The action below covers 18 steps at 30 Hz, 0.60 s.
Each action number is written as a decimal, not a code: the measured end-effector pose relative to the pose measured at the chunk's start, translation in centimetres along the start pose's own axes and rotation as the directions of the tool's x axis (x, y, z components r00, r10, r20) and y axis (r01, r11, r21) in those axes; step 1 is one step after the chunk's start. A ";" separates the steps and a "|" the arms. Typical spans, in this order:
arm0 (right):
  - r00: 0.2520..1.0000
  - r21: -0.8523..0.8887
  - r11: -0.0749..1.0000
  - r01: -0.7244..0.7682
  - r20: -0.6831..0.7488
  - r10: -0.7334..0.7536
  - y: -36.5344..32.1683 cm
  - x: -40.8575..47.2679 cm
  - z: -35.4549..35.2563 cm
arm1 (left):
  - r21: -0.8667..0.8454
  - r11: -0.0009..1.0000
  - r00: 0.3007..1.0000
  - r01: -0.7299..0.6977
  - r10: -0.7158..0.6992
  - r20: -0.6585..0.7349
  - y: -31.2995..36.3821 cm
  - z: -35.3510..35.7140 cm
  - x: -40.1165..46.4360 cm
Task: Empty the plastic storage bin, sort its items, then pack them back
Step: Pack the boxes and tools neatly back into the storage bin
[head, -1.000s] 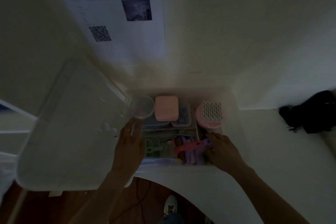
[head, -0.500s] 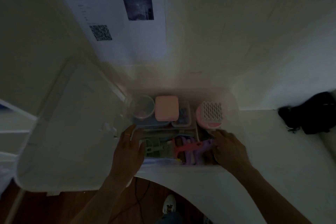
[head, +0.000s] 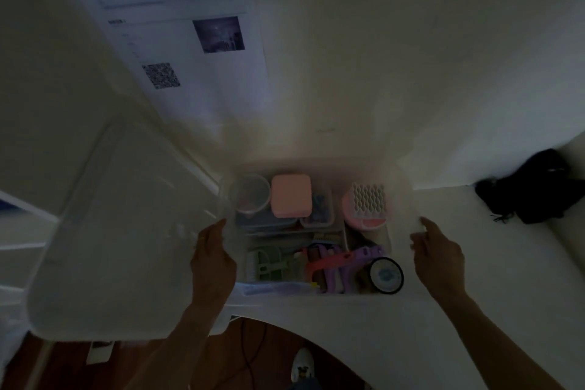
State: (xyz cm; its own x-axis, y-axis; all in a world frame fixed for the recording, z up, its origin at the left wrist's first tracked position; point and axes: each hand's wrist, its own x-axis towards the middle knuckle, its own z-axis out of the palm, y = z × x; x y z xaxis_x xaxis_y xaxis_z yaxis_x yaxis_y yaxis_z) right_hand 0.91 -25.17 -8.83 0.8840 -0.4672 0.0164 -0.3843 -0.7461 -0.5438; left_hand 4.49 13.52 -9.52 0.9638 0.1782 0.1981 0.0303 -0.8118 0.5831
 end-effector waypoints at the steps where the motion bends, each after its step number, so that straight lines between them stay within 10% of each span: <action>1: 1.000 0.002 1.000 -0.017 -0.018 0.017 0.9 -0.4 -0.4 | -0.025 1.000 1.000 -0.008 0.008 0.009 0.6 0.4 -0.1; 18: 0.938 0.035 0.962 -0.272 -0.213 0.273 14.1 -5.5 -9.4 | -0.170 0.965 0.949 -0.201 0.235 0.211 11.5 7.3 -5.1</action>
State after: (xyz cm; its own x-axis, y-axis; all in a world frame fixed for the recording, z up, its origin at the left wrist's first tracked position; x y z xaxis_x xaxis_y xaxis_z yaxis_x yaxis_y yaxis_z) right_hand -11.85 -37.56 -8.69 0.6677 -0.7430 0.0456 -0.6008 -0.5740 -0.5564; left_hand 1.85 -0.82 -9.59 0.9775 -0.1384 0.1589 -0.2093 -0.7245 0.6567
